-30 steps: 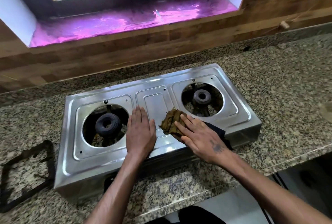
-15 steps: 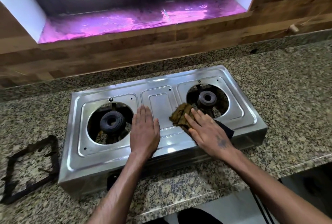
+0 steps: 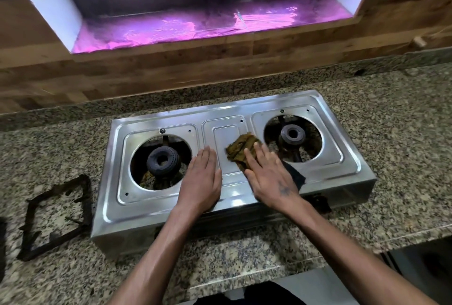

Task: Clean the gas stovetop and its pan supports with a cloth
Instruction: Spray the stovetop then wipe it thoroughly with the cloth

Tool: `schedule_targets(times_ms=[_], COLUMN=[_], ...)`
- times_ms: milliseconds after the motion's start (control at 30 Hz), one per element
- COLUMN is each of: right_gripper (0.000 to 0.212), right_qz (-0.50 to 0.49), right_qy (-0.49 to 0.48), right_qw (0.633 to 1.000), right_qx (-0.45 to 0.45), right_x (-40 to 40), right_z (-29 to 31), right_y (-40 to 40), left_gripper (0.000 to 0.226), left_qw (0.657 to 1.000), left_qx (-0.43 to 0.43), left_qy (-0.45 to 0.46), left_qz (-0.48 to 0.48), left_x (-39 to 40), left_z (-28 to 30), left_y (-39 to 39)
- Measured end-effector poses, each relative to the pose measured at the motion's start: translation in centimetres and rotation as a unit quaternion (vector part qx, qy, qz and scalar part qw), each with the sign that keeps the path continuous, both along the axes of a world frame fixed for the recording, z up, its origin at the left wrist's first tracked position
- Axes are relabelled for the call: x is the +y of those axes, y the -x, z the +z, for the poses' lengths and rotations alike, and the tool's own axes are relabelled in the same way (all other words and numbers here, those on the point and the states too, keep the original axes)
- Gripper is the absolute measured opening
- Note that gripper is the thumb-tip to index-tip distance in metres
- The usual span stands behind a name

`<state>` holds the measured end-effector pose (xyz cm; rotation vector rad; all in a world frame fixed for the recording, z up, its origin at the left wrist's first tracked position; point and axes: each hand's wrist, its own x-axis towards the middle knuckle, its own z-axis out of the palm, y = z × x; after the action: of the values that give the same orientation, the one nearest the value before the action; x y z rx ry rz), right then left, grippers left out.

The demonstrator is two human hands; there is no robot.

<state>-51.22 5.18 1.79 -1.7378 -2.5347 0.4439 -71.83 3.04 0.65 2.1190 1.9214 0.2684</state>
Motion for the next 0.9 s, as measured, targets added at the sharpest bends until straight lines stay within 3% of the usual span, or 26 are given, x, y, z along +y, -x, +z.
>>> schedule_targets(times_ms=[100, 200, 300, 467, 667, 833, 900], right_gripper=[0.06, 0.067, 0.062, 0.059, 0.059, 0.059, 0.059], right_qz=[0.066, 0.03, -0.035, 0.058, -0.062, 0.022, 0.002], right_qy=[-0.001, -0.008, -0.011, -0.009, -0.025, -0.019, -0.029], right_qw=[0.998, 0.999, 0.999, 0.998, 0.998, 1.0, 1.0], right_qx=[0.016, 0.015, -0.001, 0.009, 0.005, 0.006, 0.002], right_x=[-1.9, 0.0, 2.3, 0.4, 4.0, 1.9, 2.9], right_z=[0.2, -0.4, -0.8, -0.5, -0.9, -0.6, -0.8], right_y=[-1.3, -1.2, 2.5, 4.0, 5.2, 4.4, 2.8], left_gripper=[0.066, 0.062, 0.059, 0.055, 0.054, 0.054, 0.054], left_qw=[1.0, 0.998, 0.998, 0.997, 0.996, 0.995, 0.994], left_qx=[-0.007, -0.012, -0.012, -0.02, -0.024, -0.034, -0.037], left_qy=[-0.014, -0.049, -0.062, -0.07, -0.084, -0.096, -0.099], left_qz=[-0.026, -0.025, -0.009, -0.013, -0.001, 0.0, 0.004], left_x=[-2.0, -3.2, -3.3, -3.5, -3.9, -4.0, -3.8], left_z=[-0.4, -0.9, -1.0, -0.7, -0.5, -0.5, -0.6], left_y=[2.4, 3.1, 2.8, 3.0, 2.8, 2.9, 2.8])
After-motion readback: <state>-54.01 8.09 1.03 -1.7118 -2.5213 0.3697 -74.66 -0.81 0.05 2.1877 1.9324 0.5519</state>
